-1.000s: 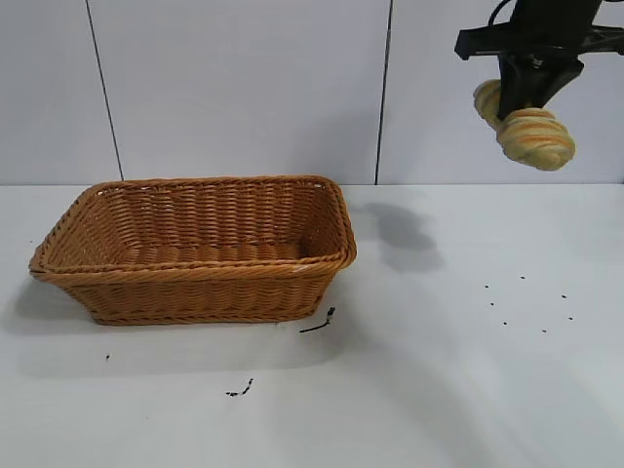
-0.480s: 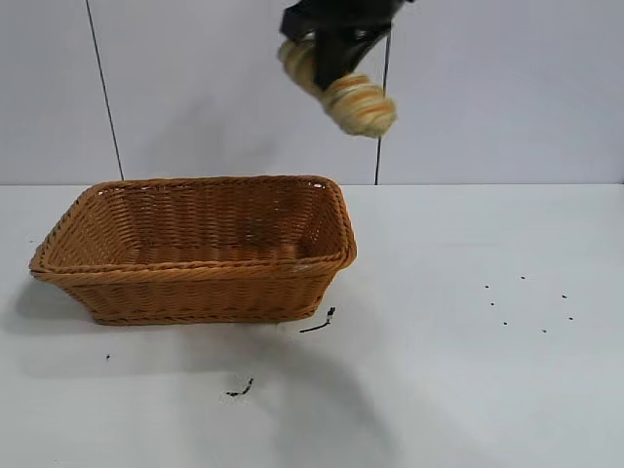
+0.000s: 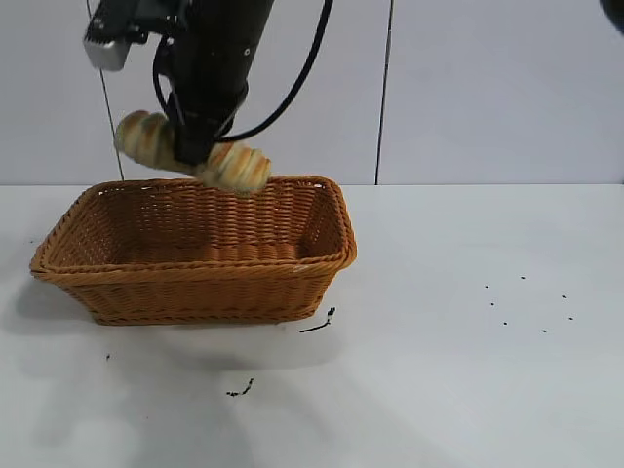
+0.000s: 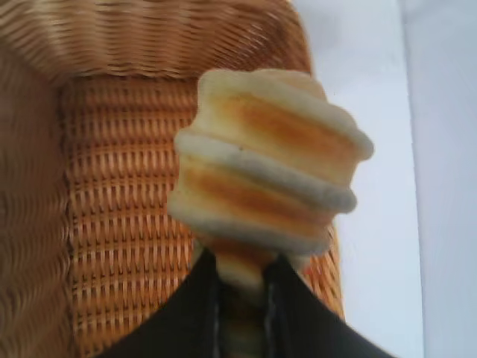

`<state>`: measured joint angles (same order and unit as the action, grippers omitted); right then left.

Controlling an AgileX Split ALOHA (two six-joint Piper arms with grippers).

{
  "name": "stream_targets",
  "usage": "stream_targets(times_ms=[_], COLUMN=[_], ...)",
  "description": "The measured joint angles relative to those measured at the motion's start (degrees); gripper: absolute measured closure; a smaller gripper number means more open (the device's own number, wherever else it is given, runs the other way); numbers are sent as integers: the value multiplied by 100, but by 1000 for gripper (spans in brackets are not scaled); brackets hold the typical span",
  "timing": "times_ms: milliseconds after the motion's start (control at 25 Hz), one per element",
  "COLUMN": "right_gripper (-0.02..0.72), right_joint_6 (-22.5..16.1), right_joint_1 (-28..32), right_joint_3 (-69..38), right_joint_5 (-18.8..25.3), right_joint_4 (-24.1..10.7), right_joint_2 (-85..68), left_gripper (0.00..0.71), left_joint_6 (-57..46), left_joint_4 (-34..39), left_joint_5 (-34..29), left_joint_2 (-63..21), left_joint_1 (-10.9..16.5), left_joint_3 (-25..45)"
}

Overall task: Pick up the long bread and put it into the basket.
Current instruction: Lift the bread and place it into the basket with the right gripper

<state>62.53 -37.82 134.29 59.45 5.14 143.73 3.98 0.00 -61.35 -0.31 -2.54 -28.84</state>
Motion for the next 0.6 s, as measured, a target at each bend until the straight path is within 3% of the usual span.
stream_targets(times_ms=[240,360,480,600], right_gripper=[607,490,296,180], right_joint_6=[-439,-543,-557,-557], right_joint_1=[188,259,300,304], right_joint_3=[0,0,0,0], right_joint_5=[-98,-85,-85,-102], right_joint_4=[317,352,364,478], right_joint_2=[27,27,27,27], left_gripper=[14,14,14,14], left_joint_6=[0,0,0,0], left_joint_4=[0,0,0,0], left_joint_5=[0,0,0,0], left_joint_2=[0,0,0,0], left_joint_1=[0,0,0,0], left_joint_3=[0,0,0,0])
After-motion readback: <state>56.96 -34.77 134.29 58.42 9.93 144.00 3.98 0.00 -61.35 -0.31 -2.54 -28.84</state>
